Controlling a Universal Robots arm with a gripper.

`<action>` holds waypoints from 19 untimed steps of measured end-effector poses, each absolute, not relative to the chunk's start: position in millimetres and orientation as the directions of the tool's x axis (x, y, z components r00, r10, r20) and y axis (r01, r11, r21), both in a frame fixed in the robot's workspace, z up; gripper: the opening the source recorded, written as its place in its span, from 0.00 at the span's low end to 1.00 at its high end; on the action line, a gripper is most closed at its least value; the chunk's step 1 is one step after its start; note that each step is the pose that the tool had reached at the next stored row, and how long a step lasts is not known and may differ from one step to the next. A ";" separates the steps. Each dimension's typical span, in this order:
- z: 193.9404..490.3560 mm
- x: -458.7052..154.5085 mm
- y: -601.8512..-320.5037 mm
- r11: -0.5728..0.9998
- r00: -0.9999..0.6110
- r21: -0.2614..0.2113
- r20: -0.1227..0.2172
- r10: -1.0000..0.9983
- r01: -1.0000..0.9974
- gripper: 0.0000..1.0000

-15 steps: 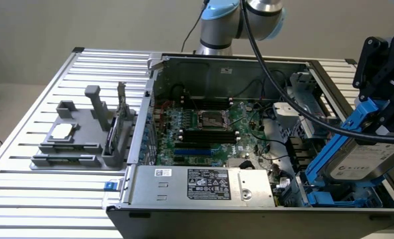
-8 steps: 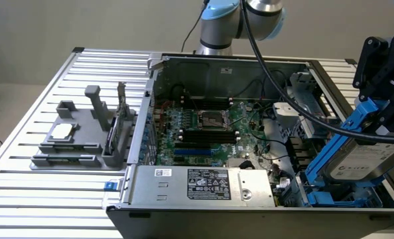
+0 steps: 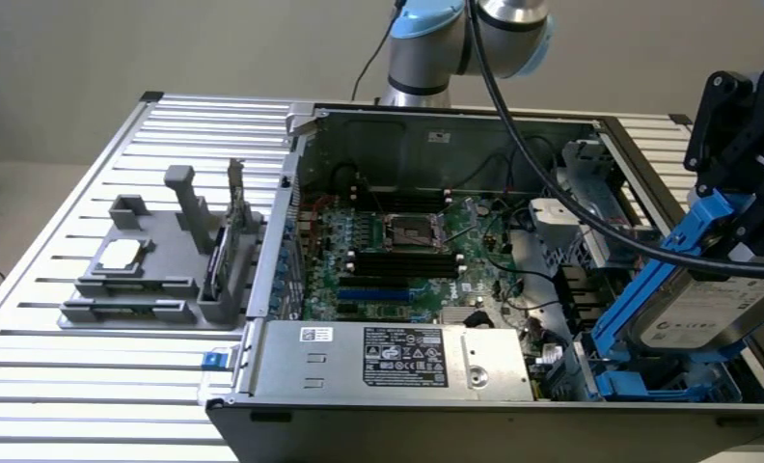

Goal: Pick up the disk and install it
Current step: 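Insert the disk into the insertion slot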

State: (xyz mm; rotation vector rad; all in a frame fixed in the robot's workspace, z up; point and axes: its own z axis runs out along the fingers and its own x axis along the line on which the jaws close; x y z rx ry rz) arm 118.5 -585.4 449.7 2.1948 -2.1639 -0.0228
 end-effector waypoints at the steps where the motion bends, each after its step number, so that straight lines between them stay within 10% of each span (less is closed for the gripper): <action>1: 449.6 118.6 -585.4 -0.013 0.015 0.052 0.031 -0.999 -0.999 0.33; 19: 440.4 117.7 -585.1 -0.013 0.015 0.047 0.032 -0.999 -0.999 0.33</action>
